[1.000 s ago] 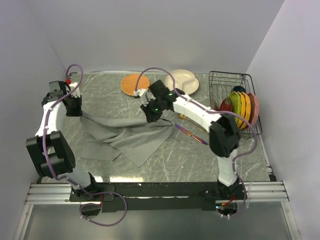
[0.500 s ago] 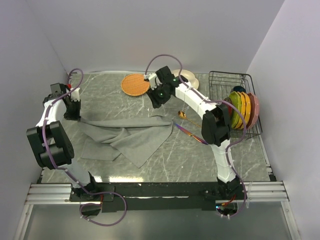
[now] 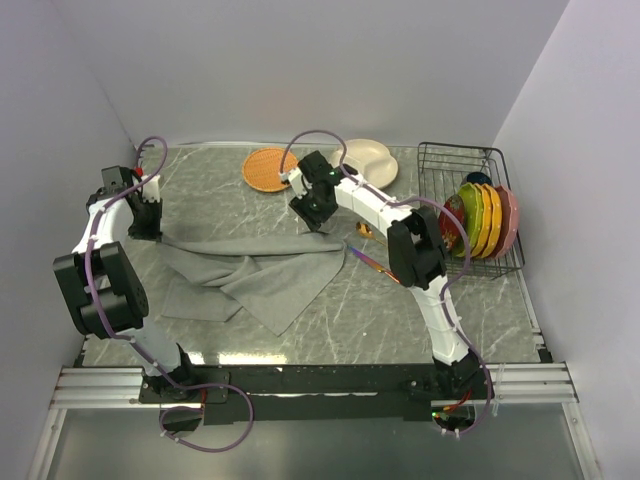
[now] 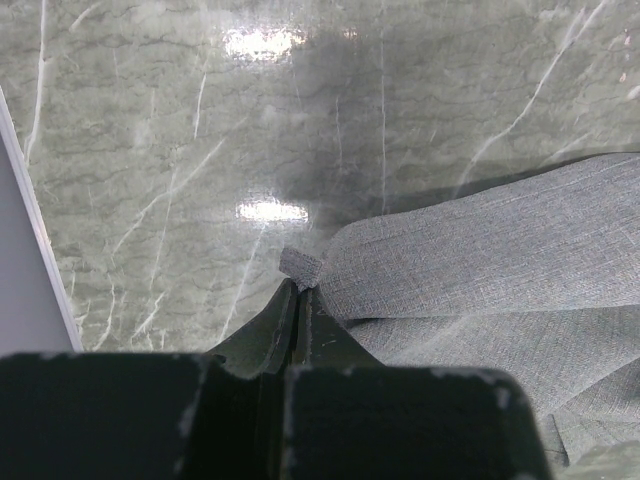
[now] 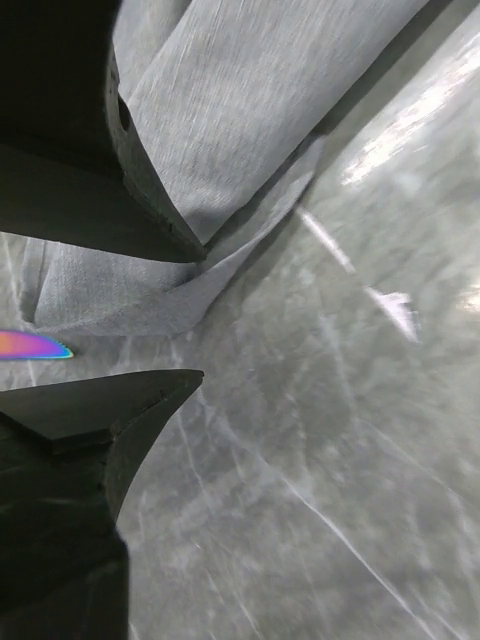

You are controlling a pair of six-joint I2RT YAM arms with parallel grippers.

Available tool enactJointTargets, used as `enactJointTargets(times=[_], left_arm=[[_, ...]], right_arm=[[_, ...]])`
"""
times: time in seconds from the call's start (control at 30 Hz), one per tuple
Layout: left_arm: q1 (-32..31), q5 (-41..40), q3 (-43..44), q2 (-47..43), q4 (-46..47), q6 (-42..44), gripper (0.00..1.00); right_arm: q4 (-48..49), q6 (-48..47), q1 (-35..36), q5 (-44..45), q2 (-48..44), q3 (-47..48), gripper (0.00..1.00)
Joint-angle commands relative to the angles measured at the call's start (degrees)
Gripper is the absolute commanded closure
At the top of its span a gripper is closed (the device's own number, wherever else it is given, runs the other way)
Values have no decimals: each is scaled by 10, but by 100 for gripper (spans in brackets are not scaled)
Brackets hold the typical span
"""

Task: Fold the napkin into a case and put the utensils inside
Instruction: Pick up the crumpled napkin from the center of the board.

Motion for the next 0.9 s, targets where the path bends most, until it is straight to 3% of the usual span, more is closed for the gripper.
enactJointTargets(times=[0.0,0.13,0.23,0.27,0.43,0.53,0.73,0.87], left_arm=[[-1,8,12,-6,11,-5,99],[-2,5,13,-7,9,-1,99],[-1,3,17,-5,6,2,99],[-1,3,22,-4,3,3,99],[7,-1,36,-17,-12,11,99],[28,-7,34,-29,-21,23,99],[35,15,17,-10,-8,22,99],[29,36,24,30,18,-28,99]], right_arm=[[2,-28,4,24,-3,-27,47],[5,-43,4,37,-7,-51,54],[0,-50,4,32,-11,-43,96],[-3,-49,2,30,-13,-30,100],[9,21,-34,-25,-89,-11,100],[30,81,-74,-68,-137,-66,100],[28,135,-83,-119,-120,-190,100],[49,164,-83,-121,-86,-180,100]])
